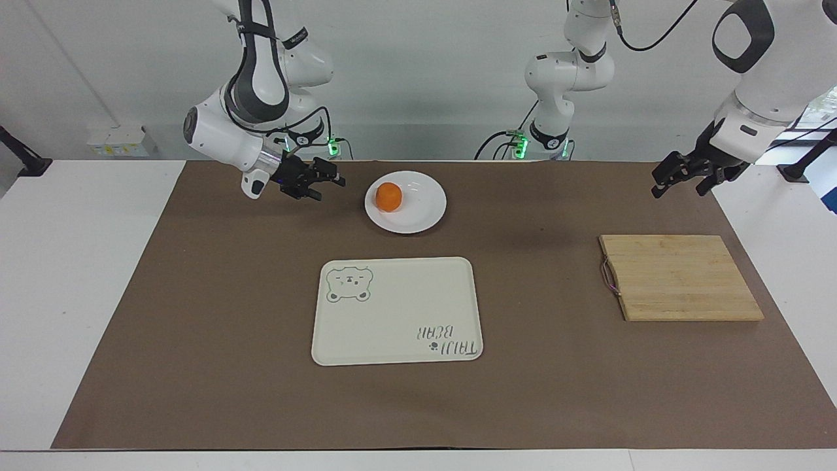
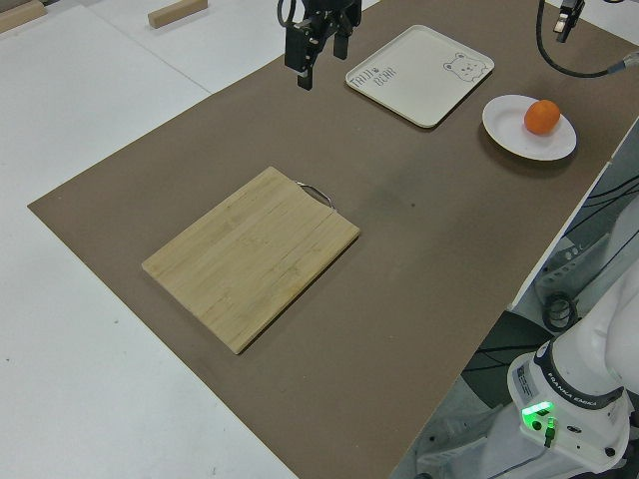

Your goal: Place orange and plate with both arms

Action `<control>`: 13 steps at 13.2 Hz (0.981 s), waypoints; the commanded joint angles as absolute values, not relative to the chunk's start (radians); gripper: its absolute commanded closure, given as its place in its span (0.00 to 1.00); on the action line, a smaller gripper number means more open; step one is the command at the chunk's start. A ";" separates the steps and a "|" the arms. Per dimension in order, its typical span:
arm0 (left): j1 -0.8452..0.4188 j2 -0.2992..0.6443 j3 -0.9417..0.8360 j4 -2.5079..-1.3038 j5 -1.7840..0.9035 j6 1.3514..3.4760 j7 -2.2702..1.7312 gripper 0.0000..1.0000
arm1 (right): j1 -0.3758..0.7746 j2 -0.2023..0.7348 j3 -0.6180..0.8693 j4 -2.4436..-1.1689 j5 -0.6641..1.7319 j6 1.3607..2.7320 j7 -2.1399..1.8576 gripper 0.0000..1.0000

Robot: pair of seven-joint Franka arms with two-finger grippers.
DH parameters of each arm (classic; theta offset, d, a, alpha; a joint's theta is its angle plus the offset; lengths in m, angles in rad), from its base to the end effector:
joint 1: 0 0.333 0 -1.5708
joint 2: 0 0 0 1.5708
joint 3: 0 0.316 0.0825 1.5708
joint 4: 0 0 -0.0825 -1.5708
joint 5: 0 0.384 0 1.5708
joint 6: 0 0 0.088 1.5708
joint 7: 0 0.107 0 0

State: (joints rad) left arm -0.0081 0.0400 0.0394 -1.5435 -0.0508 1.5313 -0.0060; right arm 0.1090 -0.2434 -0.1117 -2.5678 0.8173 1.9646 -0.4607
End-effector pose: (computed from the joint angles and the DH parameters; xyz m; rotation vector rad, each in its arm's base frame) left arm 0.5623 0.0115 0.6118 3.0902 0.0566 -0.0797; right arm 0.3991 0.0475 0.3415 -2.3633 0.0069 0.2163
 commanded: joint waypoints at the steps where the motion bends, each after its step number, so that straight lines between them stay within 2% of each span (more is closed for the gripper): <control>1: -0.015 0.003 0.049 -1.578 -0.029 1.508 -0.008 0.00 | 0.097 -0.282 -0.110 -2.678 0.922 1.993 -0.558 0.00; 3: -0.017 -0.002 0.049 -1.582 -0.028 1.502 -0.008 0.00 | 0.101 -0.272 -0.110 -2.720 0.988 2.000 -0.598 0.00; 6: -0.017 -0.040 0.048 -1.635 -0.023 1.516 -0.008 0.00 | 0.110 -0.189 -0.109 -2.747 1.110 2.028 -0.713 0.00; 10: -0.032 -0.022 0.048 -1.591 -0.011 1.479 -0.009 0.00 | 0.210 -0.152 -0.110 -2.764 1.251 2.077 -0.716 0.00; 13: -0.032 -0.002 0.046 -1.562 -0.017 1.443 -0.012 0.00 | 0.218 -0.144 -0.109 -2.767 1.267 2.092 -0.716 0.00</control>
State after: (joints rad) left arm -0.0183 -0.0032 0.0397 -1.5806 -0.0377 1.4744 -0.0056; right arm 0.2191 -0.1454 -0.1097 -2.7538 1.2338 2.0765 -0.6887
